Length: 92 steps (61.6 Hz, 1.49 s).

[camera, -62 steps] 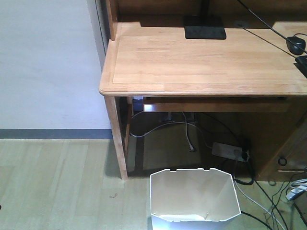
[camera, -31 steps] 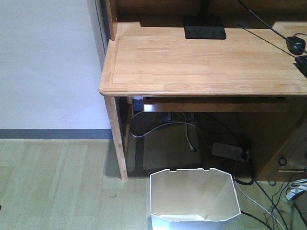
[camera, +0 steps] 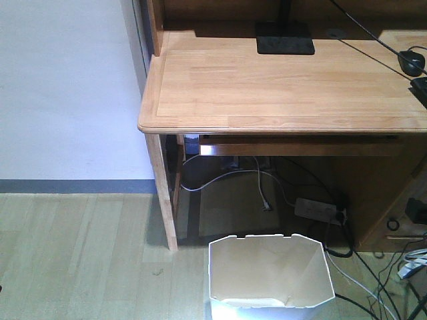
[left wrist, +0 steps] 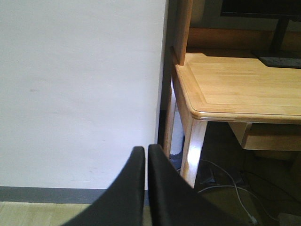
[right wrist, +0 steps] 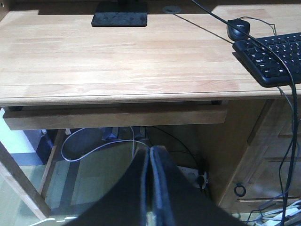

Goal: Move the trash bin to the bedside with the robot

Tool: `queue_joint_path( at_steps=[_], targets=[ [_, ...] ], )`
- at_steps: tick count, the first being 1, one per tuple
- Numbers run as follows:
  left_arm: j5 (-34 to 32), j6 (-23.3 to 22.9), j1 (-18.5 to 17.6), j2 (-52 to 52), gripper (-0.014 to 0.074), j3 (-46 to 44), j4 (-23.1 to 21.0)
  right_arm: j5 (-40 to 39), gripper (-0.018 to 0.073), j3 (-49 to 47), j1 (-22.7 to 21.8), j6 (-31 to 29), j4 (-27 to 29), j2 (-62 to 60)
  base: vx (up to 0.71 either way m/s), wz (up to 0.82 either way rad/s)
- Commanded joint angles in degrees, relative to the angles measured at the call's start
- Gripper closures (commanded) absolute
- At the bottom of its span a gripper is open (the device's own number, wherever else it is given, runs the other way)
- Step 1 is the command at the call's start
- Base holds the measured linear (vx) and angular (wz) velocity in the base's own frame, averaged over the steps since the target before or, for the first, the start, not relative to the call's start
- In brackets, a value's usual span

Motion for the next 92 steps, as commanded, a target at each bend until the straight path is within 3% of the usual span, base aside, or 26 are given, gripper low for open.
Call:
queue_joint_path(
  at_steps=[1, 10, 23, 32, 60, 79, 92],
  targets=[
    [-4.0, -0.3, 0.0, -0.8, 0.0602, 1.1, -0.3, -3.4, 0.0506, -2.1, 0.0, -1.0, -0.2, 0.4, 0.0, 0.0],
    [-4.0, -0.3, 0.0, -0.8, 0.0602, 1.1, -0.3, -3.3, 0.0385, -2.1, 0.0, -1.0, -0.4, 0.4, 0.0, 0.0],
    [-4.0, -0.3, 0.0, -0.8, 0.0602, 1.1, -0.3, -2.6, 0.0133, -2.1, 0.0, -1.0, -0.5, 0.4, 0.0, 0.0],
    [-4.0, -0.3, 0.0, -0.8, 0.0602, 1.1, -0.3, -2.7, 0.0037, -2.1, 0.0, -1.0, -0.5, 0.4, 0.0, 0.0],
    [-4.0, -0.3, 0.0, -0.8, 0.0602, 1.1, -0.3, -2.8, 0.0028, -4.9, 0.0, -0.9, 0.3, 1.7, 0.0, 0.0],
    [-4.0, -0.3, 0.0, -0.8, 0.0602, 1.1, -0.3, 13.5, 0.0028, -18.4, 0.0, -2.2, 0.3, 17.6, 0.0, 0.0],
    [-4.0, -0.3, 0.0, -0.8, 0.0602, 1.1, -0.3, 18.1, 0.0028, -23.7, 0.0, -8.8, 4.4, 28.6, 0.0, 0.0]
  ],
)
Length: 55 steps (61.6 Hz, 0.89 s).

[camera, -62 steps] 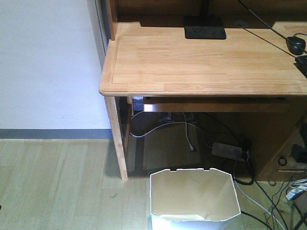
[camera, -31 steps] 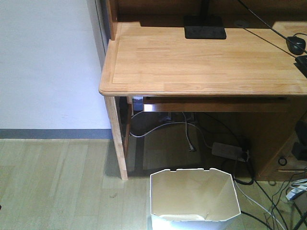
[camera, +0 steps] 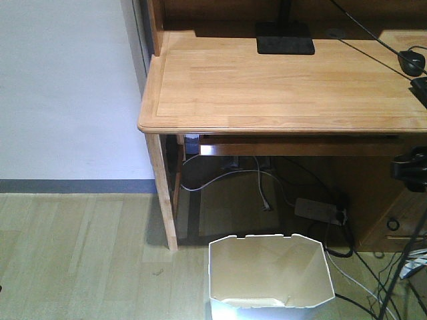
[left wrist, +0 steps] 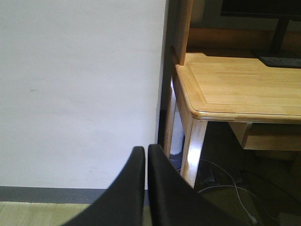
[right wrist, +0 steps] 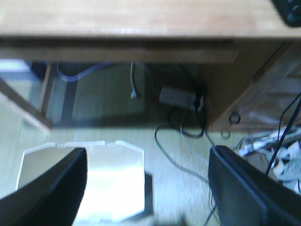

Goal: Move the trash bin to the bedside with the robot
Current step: 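Lower the right gripper toward the rim of the white trash bin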

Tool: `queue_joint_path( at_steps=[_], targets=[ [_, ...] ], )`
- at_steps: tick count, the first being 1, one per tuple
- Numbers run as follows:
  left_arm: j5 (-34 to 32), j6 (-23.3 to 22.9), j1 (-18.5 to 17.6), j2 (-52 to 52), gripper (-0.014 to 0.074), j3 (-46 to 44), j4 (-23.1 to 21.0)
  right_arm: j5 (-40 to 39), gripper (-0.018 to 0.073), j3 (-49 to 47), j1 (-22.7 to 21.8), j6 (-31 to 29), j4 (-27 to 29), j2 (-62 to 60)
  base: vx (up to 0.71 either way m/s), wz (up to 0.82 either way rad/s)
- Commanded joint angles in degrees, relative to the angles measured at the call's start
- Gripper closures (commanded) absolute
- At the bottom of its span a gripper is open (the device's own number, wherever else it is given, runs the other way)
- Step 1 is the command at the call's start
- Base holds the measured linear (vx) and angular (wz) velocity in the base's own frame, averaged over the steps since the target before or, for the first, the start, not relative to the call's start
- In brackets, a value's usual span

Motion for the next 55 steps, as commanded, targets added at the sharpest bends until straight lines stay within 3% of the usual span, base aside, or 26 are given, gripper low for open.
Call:
queue_joint_path(
  at_steps=[1, 22, 31, 42, 55],
  targets=[
    [-4.0, -0.3, 0.0, -0.8, 0.0602, 1.1, -0.3, -1.3, 0.0028, -3.7, 0.0, -4.2, 2.7, 4.3, 0.0, 0.0],
    [-4.0, -0.3, 0.0, -0.8, 0.0602, 1.1, -0.3, -1.8, 0.0028, -8.0, -0.2, -11.1, 6.1, 22.5, 0.0, 0.0],
    [-4.0, -0.3, 0.0, -0.8, 0.0602, 1.1, -0.3, -4.0, 0.0028, -8.6, -3.2, -12.1, 8.6, 29.5, 0.0, 0.0],
    [-4.0, -0.3, 0.0, -0.8, 0.0602, 1.1, -0.3, -5.7, 0.0028, -9.1, -6.8, -21.5, 15.7, 36.6, 0.0, 0.0],
    [-4.0, -0.3, 0.0, -0.8, 0.0602, 1.1, -0.3, -8.8, 0.0028, -12.4, -6.7, -28.8, 19.8, 46.8, 0.0, 0.0]
  ],
)
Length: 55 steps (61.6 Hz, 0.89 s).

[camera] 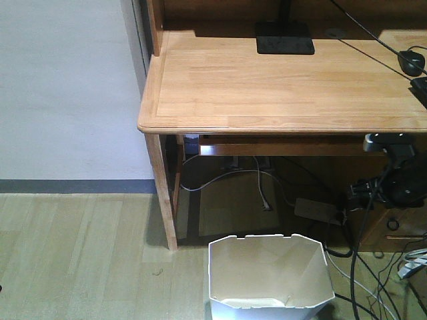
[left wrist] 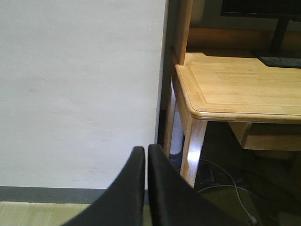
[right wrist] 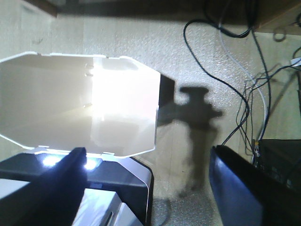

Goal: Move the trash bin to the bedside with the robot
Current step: 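Lower the right gripper toward the rim of the white trash bin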

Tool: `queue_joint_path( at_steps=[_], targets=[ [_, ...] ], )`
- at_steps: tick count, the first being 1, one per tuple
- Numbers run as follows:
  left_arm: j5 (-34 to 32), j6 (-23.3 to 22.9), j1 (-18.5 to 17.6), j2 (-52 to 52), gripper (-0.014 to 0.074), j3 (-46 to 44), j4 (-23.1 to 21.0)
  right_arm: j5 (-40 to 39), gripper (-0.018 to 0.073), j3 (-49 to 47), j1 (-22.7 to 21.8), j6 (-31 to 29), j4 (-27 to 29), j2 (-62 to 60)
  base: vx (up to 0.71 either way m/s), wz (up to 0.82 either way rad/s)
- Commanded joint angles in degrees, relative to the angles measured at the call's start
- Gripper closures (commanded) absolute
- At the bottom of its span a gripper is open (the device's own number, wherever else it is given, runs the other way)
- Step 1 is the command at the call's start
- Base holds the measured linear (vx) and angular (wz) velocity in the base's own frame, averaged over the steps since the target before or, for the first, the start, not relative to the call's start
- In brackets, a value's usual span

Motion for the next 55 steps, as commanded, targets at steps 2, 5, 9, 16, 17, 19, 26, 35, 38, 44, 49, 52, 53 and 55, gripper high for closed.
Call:
queue_joint_path(
  at_steps=[2, 5, 9, 16, 17, 19, 26, 35, 38, 44, 49, 52, 53, 55],
  targets=[
    [-4.0, -0.3, 0.0, -0.8, 0.0602, 1.1, -0.3, -4.2, 0.0028, -3.2, -0.1, -3.2, 2.7, 2.6, 0.0, 0.0],
    [-4.0, -0.3, 0.0, -0.8, 0.0602, 1.1, -0.3, -6.0, 0.0028, -3.9, -0.1, -3.2, 3.1, 4.4, 0.0, 0.0],
    [-4.0, -0.3, 0.0, -0.8, 0.0602, 1.1, -0.3, -8.0, 0.0028, -4.9, -0.1, -3.5, 3.1, 7.2, 0.0, 0.0],
    [-4.0, -0.3, 0.0, -0.8, 0.0602, 1.1, -0.3, -9.8, 0.0028, -6.9, -0.1, -5.3, 3.4, 12.0, 0.0, 0.0],
    [-4.0, -0.3, 0.0, -0.8, 0.0602, 1.1, -0.3, -9.8, 0.0028, -7.2, -0.1, -5.8, 3.5, 12.6, 0.0, 0.0],
    [-4.0, -0.3, 0.0, -0.8, 0.0602, 1.1, -0.3, -9.8, 0.0028, -7.8, -0.1, -6.1, 3.5, 14.5, 0.0, 0.0],
    [-4.0, -0.3, 0.0, -0.8, 0.0602, 1.1, -0.3, -9.6, 0.0028, -9.9, -0.1, -6.3, 3.5, 19.6, 0.0, 0.0],
    [-4.0, -0.3, 0.0, -0.8, 0.0602, 1.1, -0.3, -10.4, 0.0028, -11.9, -0.1, -6.4, 3.5, 25.9, 0.0, 0.0],
    [-4.0, -0.3, 0.0, -0.8, 0.0602, 1.1, -0.3, -11.2, 0.0028, -12.2, -0.1, -6.8, 3.5, 28.0, 0.0, 0.0],
    [-4.0, -0.3, 0.0, -0.8, 0.0602, 1.1, -0.3, -12.8, 0.0028, -12.8, 0.4, -8.7, 3.6, 31.5, 0.0, 0.0],
    [-4.0, -0.3, 0.0, -0.8, 0.0602, 1.1, -0.3, -14.3, 0.0028, -13.3, 1.4, -9.8, 3.6, 34.3, 0.0, 0.0],
    [-4.0, -0.3, 0.0, -0.8, 0.0602, 1.1, -0.3, -15.9, 0.0028, -13.3, 2.3, -10.3, 3.7, 35.7, 0.0, 0.0],
    [-4.0, -0.3, 0.0, -0.8, 0.0602, 1.1, -0.3, -16.5, 0.0028, -13.3, 2.5, -10.4, 3.7, 36.2, 0.0, 0.0],
    [-4.0, -0.3, 0.0, -0.8, 0.0602, 1.1, -0.3, -17.6, 0.0028, -13.3, 3.0, -10.5, 3.9, 37.3, 0.0, 0.0]
  ],
)
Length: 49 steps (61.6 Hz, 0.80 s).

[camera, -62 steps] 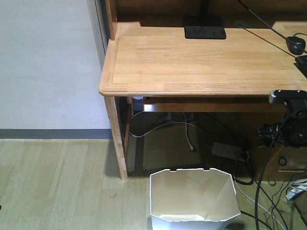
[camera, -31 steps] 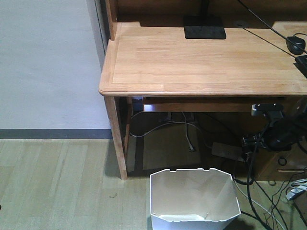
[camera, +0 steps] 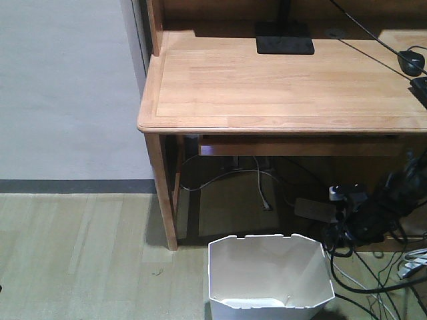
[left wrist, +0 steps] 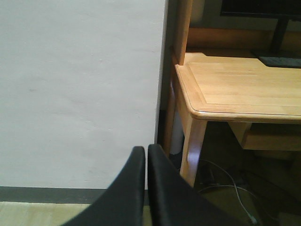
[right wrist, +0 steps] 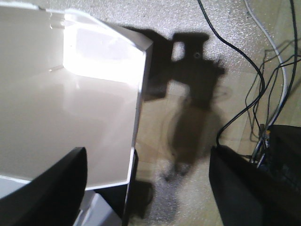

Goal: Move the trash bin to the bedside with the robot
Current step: 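Lower the right gripper toward the rim of the white trash bin, then close the right gripper on the bin rim and lift it slightly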

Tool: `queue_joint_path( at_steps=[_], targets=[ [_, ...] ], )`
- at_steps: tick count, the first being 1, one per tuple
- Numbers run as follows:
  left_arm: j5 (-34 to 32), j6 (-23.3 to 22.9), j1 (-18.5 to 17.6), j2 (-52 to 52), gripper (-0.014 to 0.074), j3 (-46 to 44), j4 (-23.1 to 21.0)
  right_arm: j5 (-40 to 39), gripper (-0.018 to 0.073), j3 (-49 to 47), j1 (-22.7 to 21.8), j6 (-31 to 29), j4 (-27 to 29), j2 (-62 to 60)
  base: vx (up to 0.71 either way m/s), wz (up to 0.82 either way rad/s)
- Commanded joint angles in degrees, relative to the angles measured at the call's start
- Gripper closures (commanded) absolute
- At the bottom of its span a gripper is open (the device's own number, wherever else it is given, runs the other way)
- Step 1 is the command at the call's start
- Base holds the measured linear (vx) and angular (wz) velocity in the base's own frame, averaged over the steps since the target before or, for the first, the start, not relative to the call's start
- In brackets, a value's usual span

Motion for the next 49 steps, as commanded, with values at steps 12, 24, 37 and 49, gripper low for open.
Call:
queue_joint_path(
  at_steps=[12, 24, 37, 49],
  targets=[
    [-4.0, -0.3, 0.0, -0.8, 0.0602, 1.1, -0.3, -4.9, 0.0028, -2.3, 3.0, -1.5, 0.5, 5.6, 0.0, 0.0],
    [-4.0, -0.3, 0.0, -0.8, 0.0602, 1.1, -0.3, 1.8, 0.0028, -8.8, 2.7, -1.5, 1.3, 12.3, 0.0, 0.0],
    [-4.0, -0.3, 0.0, -0.8, 0.0602, 1.1, -0.3, 2.8, 0.0028, -14.4, 2.7, -1.5, 3.8, 17.8, 0.0, 0.0],
    [-4.0, -0.3, 0.0, -0.8, 0.0602, 1.1, -0.3, 5.9, 0.0028, -19.6, 2.7, -1.5, 4.4, 22.4, 0.0, 0.0]
  ],
)
